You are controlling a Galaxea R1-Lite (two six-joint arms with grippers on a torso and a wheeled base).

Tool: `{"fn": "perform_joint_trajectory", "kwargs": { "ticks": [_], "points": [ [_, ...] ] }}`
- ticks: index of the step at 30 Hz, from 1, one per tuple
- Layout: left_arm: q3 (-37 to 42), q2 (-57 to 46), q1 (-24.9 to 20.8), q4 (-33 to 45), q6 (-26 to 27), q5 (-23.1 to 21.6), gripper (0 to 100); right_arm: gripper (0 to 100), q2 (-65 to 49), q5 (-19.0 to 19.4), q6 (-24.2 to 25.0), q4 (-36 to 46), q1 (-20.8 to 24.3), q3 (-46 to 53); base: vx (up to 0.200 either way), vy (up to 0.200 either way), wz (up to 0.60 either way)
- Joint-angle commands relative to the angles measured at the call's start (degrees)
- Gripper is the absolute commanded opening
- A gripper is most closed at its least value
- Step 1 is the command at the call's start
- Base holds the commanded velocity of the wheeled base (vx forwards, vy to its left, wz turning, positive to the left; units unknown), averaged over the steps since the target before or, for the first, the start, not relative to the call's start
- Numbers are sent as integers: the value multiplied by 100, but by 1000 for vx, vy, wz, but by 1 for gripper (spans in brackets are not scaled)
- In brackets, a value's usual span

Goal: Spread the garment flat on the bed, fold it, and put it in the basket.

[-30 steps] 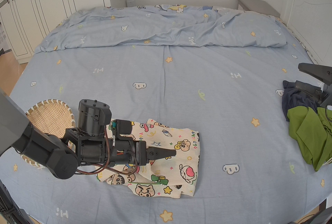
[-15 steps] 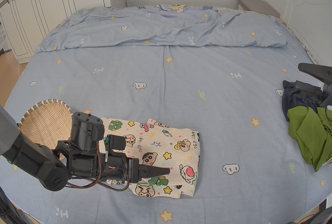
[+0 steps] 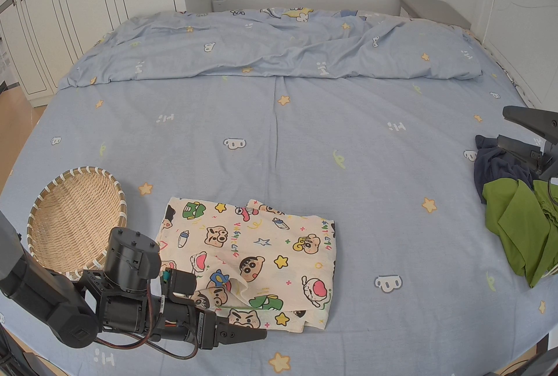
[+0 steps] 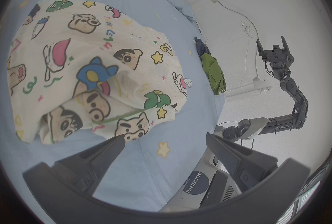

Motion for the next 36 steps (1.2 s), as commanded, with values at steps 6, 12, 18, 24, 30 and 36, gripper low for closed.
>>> {"fn": "perform_joint_trajectory", "kwargs": {
  "ticks": [6, 12, 18, 24, 30, 36],
  "points": [
    [515, -1157, 206, -20, -480, -1, 100, 100, -22, 9, 0, -10, 25, 38, 0, 0, 0],
    [594, -1395, 812, -29, -1596, 649, 100, 100, -22, 9, 0, -10, 25, 38, 0, 0, 0],
    [576, -1359, 1217, -47, -2290, 992, 100, 100, -22, 0, -17, -10, 77, 81, 0, 0, 0],
    [462, -1254, 1340, -55, -2633, 1045, 100, 100, -22, -8, -26, -10, 112, 81, 0, 0, 0],
    [427, -876, 1384, -64, -2879, 1282, 100, 100, -13, -8, -26, -18, 112, 108, 0, 0, 0],
    [418, -850, 1348, -29, -2923, 1475, 100, 100, 4, -8, -35, -18, 112, 108, 0, 0, 0]
  ]
}}
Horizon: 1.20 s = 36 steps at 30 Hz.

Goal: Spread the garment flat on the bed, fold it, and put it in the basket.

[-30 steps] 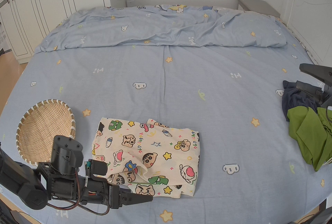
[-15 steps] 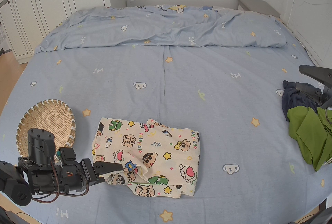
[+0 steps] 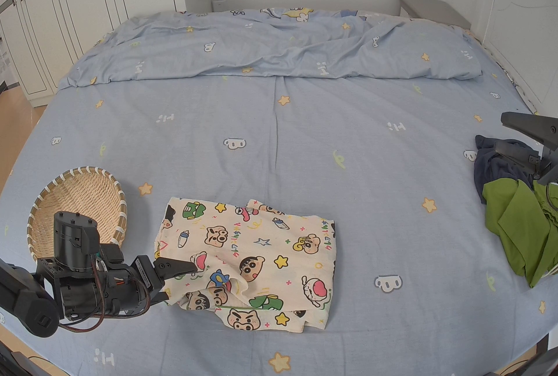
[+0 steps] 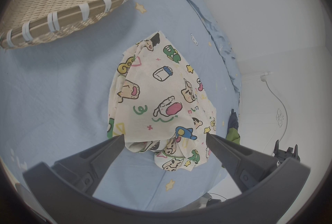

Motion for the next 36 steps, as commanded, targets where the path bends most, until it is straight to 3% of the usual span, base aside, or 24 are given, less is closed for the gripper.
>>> {"fn": "perform_joint_trajectory", "kwargs": {
  "ticks": [1, 24, 25, 36],
  "points": [
    [7, 99, -25, 30, -11, -3, 100, 100, 31, 0, -8, -1, 1, 1, 0, 0, 0],
    [7, 696, -16, 3, 24, 23, 100, 100, 49, 0, -8, -1, 10, 18, 0, 0, 0],
    [16, 696, -16, 3, 33, 23, 0, 100, 57, 0, -8, -1, 10, 18, 0, 0, 0],
    [7, 670, -7, 21, 51, 23, 0, 100, 57, 0, -8, -1, 54, 18, 0, 0, 0]
  ]
}}
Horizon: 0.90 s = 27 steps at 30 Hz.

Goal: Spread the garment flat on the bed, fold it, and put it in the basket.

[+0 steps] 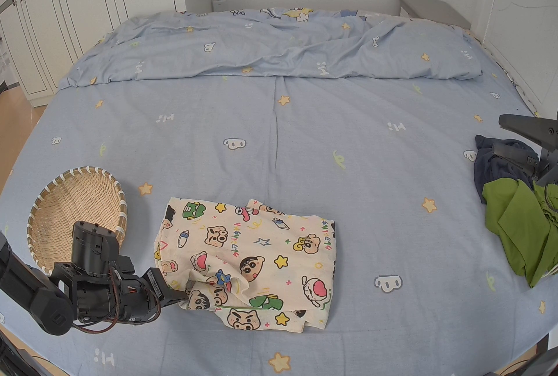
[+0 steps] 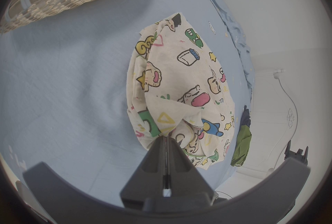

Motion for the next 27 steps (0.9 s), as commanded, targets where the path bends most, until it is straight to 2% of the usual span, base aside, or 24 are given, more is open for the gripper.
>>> {"fn": "perform_joint_trajectory", "kwargs": {
  "ticks": [1, 12, 17, 25, 27],
  "points": [
    [-1, -19, 9, 24, 4, -4, 0, 100, 13, 3, 0, -1, 67, 7, 0, 0, 0],
    [210, -406, 202, 340, 277, 23, 0, 100, 5, -6, 0, -1, 94, 25, 0, 0, 0],
    [333, -458, 528, 323, 461, 14, 0, 100, 13, -6, 0, -1, 164, 34, 0, 0, 0],
    [412, -450, 695, 340, 567, 14, 0, 100, -13, -6, 0, -1, 164, 43, 0, 0, 0],
    [526, -406, 1046, 331, 804, 14, 0, 100, -4, -6, 0, -1, 164, 43, 0, 0, 0]
  ]
}}
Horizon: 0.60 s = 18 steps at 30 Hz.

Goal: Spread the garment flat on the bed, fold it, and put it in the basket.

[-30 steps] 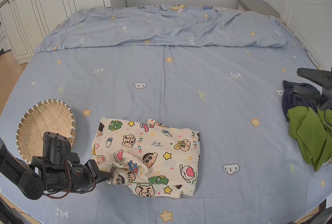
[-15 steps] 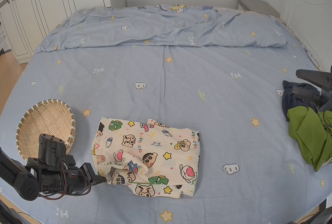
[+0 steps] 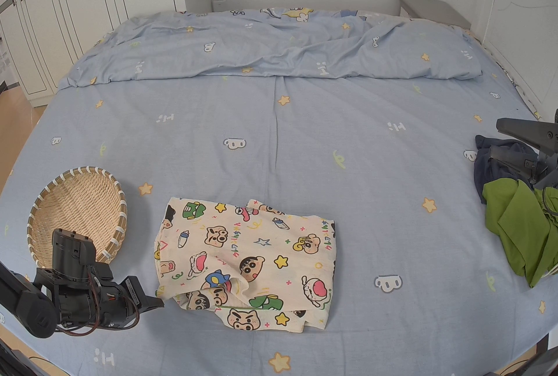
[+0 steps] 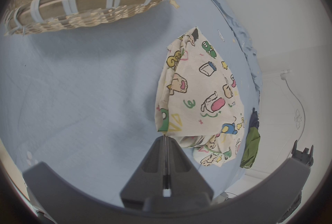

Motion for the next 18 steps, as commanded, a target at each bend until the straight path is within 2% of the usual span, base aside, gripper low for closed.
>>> {"fn": "perform_joint_trajectory", "kwargs": {
  "ticks": [1, 5, 14, 18],
  "points": [
    [142, 32, 501, -1, 288, -8, 0, 100, 4, 2, 0, -1, 3, -1, 0, 0, 0],
    [194, 32, 905, -10, 543, -70, 0, 100, 4, 2, 0, -1, 3, -1, 0, 0, 0],
    [203, 6, 861, -19, 543, -79, 0, 100, 4, 2, 0, -1, 12, -1, 0, 0, 0],
    [194, -276, 755, -1, 472, -325, 0, 100, 4, 2, 0, -1, 12, -1, 0, 0, 0]
  ]
}}
